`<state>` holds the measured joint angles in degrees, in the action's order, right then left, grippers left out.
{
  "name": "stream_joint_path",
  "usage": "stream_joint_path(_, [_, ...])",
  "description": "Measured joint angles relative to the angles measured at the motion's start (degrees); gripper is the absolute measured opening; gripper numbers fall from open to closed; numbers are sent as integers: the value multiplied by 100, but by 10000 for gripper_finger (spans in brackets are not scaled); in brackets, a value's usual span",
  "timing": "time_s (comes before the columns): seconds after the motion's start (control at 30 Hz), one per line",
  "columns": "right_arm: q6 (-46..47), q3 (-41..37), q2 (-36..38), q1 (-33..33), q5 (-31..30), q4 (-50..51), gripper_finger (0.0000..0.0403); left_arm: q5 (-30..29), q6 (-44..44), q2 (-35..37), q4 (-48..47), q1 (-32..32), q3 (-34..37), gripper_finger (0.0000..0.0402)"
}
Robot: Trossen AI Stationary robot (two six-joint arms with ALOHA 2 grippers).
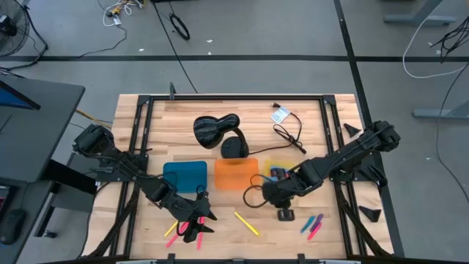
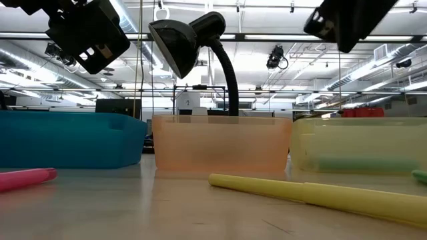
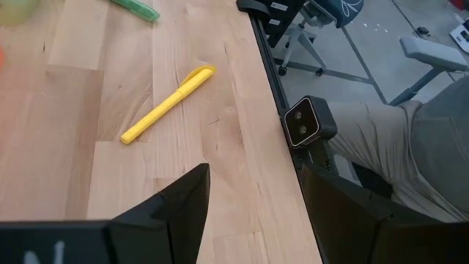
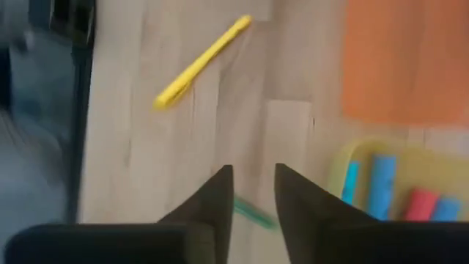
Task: Pick & Place Markers
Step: Put the green pen into the orange bin
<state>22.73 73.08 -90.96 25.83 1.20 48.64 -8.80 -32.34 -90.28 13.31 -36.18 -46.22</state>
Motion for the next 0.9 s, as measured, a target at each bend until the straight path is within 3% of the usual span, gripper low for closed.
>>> stream_joint_path(0.13, [1854, 0, 0, -9, 19, -83, 136, 2, 2, 0, -1, 0, 0, 222])
stream_joint_path(0.27, [3519, 0, 0, 75, 41, -101, 144, 4, 2, 0, 0, 0, 0, 222])
stream_joint_path(0.57, [5771, 0, 0, 354, 36, 28, 131, 7, 0, 0, 1, 0, -2, 222])
stream_joint_path(0.8, [7456, 0, 0, 744, -324, 896, 118, 58, -162, 5, -77, 0, -2, 222])
stream_joint_path(0.9, [7836, 0, 0, 873, -400, 1131, 112, -99, 171, 171, -314, -68, 0, 222])
